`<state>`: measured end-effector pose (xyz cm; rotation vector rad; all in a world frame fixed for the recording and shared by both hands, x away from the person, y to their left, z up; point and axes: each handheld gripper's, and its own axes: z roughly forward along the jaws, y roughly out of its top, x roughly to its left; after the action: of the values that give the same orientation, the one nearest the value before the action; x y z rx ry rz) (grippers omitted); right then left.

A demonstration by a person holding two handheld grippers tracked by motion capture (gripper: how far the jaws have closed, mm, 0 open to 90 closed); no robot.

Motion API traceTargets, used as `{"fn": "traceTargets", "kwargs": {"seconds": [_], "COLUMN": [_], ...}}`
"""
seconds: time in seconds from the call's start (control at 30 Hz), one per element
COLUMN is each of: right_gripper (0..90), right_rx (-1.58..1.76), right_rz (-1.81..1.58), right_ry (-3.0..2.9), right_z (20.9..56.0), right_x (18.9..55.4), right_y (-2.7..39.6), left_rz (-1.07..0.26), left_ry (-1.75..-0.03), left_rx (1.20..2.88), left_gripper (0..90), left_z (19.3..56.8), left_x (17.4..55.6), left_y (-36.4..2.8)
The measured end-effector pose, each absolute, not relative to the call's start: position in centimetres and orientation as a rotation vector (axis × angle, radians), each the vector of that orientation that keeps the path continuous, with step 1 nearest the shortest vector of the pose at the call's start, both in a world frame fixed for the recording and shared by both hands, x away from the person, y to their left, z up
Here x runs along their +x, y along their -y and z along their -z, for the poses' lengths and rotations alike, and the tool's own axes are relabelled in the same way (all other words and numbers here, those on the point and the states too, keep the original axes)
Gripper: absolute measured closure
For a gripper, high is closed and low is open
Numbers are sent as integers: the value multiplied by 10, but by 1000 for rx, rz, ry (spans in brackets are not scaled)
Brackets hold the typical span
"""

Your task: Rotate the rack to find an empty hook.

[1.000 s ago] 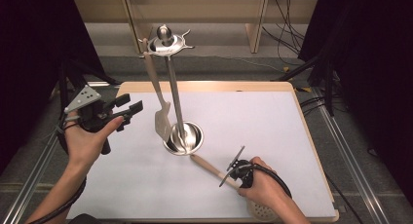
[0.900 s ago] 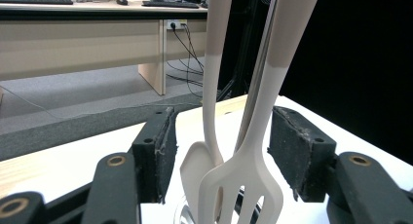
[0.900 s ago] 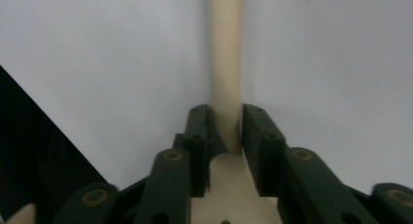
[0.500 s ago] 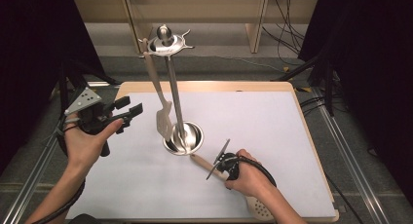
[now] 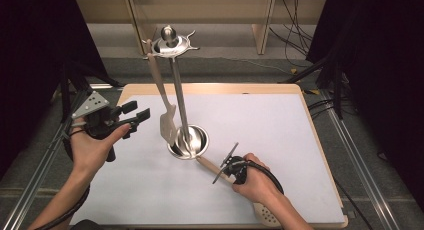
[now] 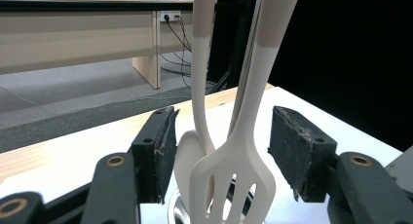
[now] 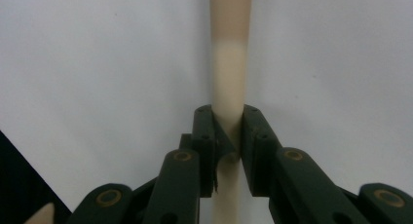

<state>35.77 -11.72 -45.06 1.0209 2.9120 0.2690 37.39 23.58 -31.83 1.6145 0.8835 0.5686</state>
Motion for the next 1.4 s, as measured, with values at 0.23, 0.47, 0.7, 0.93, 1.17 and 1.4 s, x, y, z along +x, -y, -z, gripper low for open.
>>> {"fn": "traceTargets", "kwargs": {"seconds": [0.23, 0.47, 0.7, 0.93, 1.17, 1.4], "right_gripper": [789, 790, 791, 791, 791, 792], "right_rx": [1039, 1032, 1009, 1055, 1028, 1020], "right_rz": [-527, -786, -935, -1077, -1145, -1154], "right_ry": [-2787, -2615, -2486, -2364, -2289, -2302], "right_z": [432, 419, 412, 405, 392, 387], "right_x": [346, 336, 330, 330, 332, 333], "right_y": [134, 150, 159, 164, 166, 165], "left_rz": [-559, -555, -552, -541, -533, -556], "left_ry": [-864, -814, -803, -799, -796, -787], "left_rx": [1605, 1612, 1607, 1602, 1589, 1584], "left_gripper": [425, 440, 438, 439, 441, 441], "left_z": [319, 317, 316, 317, 318, 316], "left_x": [369, 367, 365, 367, 367, 365], "left_y": [-234, -228, -223, -219, -220, -225]}}
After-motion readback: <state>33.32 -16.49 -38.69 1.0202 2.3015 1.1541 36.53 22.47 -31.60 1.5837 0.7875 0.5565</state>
